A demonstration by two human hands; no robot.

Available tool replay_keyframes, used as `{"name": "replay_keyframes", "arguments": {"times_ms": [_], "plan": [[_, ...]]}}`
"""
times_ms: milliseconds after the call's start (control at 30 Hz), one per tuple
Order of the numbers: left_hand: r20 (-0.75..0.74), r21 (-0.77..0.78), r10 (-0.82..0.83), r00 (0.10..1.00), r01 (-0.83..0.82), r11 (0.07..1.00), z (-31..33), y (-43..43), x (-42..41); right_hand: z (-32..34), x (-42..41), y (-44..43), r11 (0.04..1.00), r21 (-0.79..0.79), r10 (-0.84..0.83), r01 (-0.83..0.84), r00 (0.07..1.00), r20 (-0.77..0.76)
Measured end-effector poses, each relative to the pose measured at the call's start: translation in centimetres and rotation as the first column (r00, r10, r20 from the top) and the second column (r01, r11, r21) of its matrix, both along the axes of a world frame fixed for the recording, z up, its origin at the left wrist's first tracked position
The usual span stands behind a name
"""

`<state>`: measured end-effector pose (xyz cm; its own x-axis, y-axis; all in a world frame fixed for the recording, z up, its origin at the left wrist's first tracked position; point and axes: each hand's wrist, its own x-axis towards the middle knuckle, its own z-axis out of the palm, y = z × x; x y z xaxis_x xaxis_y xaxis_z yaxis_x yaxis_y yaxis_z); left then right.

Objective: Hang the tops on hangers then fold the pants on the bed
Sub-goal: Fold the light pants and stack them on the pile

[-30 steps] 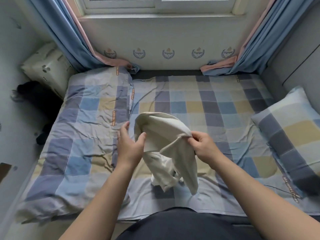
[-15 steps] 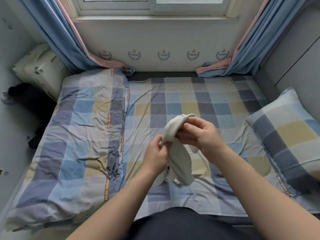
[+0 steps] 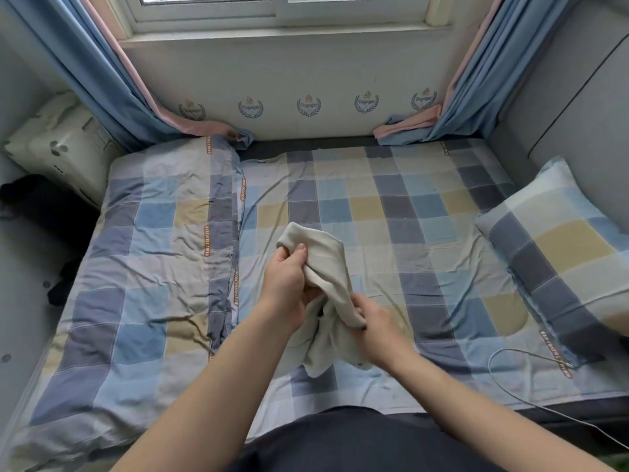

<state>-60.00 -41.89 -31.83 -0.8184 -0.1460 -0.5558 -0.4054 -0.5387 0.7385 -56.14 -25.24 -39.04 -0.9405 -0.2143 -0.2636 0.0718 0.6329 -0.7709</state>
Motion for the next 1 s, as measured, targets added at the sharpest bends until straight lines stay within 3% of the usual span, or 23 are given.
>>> {"name": "replay_keyframes", "arguments": {"times_ms": [100,267,367,433,500,600,733,833,900,1000], "plan": [[0.0,-0.033,0.037,0.999,-0.037,0.999,-0.2,-1.5,-0.1,0.6,-2.4,1.7,0.996,0.051,-0.07,0.073,0.996,-0.049],[-0.032,-0.11,-0.037,0.999,0.033,0.993,-0.8,-3.1,0.5,4.8,-5.8,2.6,0.958,-0.213,-0.2,0.192,0.98,-0.018],[-0.073,-0.332,-0.185,0.98,0.151,0.931,-1.3,-1.7,1.9,7.2,-7.0,1.4,0.901,-0.358,-0.232,0.247,0.969,0.083],[-0.117,-0.456,-0.313,0.942,0.229,0.86,-1.8,-0.5,3.0,8.8,-7.7,0.7,0.837,-0.43,-0.278,0.34,0.939,0.201],[-0.124,-0.482,-0.451,0.884,0.343,0.806,-2.4,0.5,4.1,10.3,-8.2,0.3,0.75,-0.501,-0.317,0.433,0.899,0.303],[-0.024,-0.58,-0.586,0.81,0.466,0.668,-3.8,2.0,4.8,12.2,-8.8,0.2,0.617,-0.604,-0.303,0.504,0.861,0.409],[-0.017,-0.728,-0.458,0.889,0.303,0.615,-4.8,1.1,3.3,13.0,-8.9,0.5,0.456,-0.679,-0.275,0.575,0.817,0.507],[-0.082,-0.709,-0.408,0.909,0.234,0.665,-4.0,-0.7,2.2,11.9,-8.4,1.6,0.323,-0.693,-0.292,0.644,0.764,0.575],[-0.093,-0.662,-0.317,0.944,0.18,0.728,-3.3,-1.2,1.6,10.5,-8.0,2.8,0.352,-0.679,-0.323,0.644,0.765,0.557],[-0.071,-0.472,-0.131,0.989,0.083,0.878,-1.9,-1.5,0.5,8.2,-6.4,4.0,0.579,-0.588,-0.359,0.565,0.824,0.438]]}}
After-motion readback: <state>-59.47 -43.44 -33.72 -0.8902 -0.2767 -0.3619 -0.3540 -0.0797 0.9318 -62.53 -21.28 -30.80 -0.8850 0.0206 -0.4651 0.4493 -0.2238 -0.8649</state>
